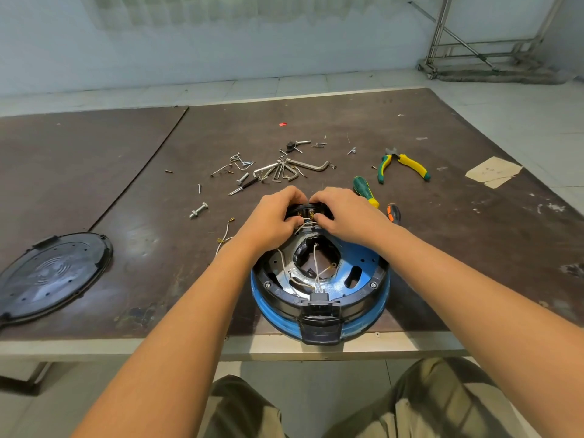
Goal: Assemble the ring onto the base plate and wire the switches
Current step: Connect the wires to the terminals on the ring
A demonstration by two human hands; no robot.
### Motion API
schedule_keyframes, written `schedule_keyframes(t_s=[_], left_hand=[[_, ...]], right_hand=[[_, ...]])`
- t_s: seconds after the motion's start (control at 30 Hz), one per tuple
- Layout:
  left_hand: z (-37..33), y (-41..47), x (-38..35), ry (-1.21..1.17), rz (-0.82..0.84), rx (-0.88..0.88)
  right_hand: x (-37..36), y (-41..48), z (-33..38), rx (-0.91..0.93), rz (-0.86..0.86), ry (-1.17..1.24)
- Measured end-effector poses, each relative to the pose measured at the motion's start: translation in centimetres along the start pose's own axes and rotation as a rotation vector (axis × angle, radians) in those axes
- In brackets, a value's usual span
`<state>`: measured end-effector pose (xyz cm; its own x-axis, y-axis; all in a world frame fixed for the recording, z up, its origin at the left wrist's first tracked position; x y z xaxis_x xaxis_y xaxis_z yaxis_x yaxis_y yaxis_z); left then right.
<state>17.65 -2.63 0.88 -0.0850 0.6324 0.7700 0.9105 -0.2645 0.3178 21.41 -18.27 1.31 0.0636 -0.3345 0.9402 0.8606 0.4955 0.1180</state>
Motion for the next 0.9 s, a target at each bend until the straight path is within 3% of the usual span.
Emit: schedule_keyframes(t_s=[0.9], left_hand=[[0.85,0.36,-0.53,0.005,0.016,0.044]], right_hand=[[0.12,-0.06,0.01,-0.018,0.001,0.021]])
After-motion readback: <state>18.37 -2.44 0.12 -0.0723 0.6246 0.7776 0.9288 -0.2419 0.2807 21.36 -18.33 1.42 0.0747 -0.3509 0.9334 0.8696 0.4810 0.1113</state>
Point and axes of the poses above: each hand's wrist, its own y-axis towards the middle knuckle, its own x-axis out of the back of the hand, z = x × y, the point moved 4 cm from there along y, towards the middle knuckle, and after that the axes turned 10 degrees about -x, right-handed, at the moved point
